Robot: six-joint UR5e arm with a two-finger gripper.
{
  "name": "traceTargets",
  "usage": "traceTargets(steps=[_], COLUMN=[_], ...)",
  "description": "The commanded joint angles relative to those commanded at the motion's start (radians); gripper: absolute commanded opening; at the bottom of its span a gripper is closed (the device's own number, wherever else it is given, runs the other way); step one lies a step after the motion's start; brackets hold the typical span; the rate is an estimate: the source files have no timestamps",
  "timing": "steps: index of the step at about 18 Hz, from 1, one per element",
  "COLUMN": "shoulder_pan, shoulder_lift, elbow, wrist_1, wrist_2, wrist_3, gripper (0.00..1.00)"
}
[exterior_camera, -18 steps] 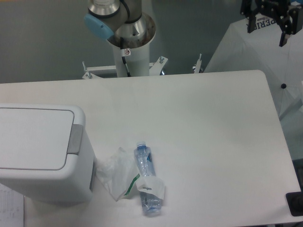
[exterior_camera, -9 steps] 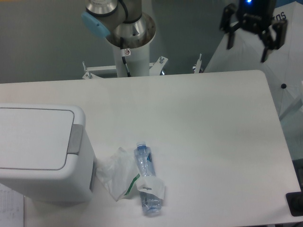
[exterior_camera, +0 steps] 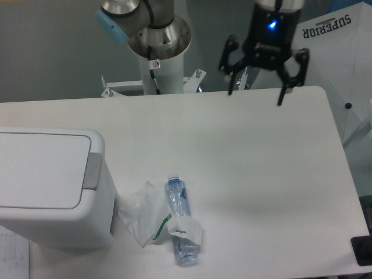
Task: Open the trash can
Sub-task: 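Move the open gripper down toward the white trash can lid, then lower the gripper finger onto the lid's edge beside the hinge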
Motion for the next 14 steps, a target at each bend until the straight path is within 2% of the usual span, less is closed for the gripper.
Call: traceTargets(steps=[4,5,10,14], shoulder_pan=[-0.068,-0.081,-0.111,-0.143], shoulder_lift=[-0.031,-0.034,-0.037,-0.049], elbow=[-0.012,-0.021,-0.09,-0.115], wrist_1=[0.023,0.046,0.232,0.239], wrist_2=[-0.003,-0.003,-0.121,-0.127], wrist_3=[-0.12,-0.145,-0.379,-0.398], gripper=[1.0,1.0,1.0,1.0])
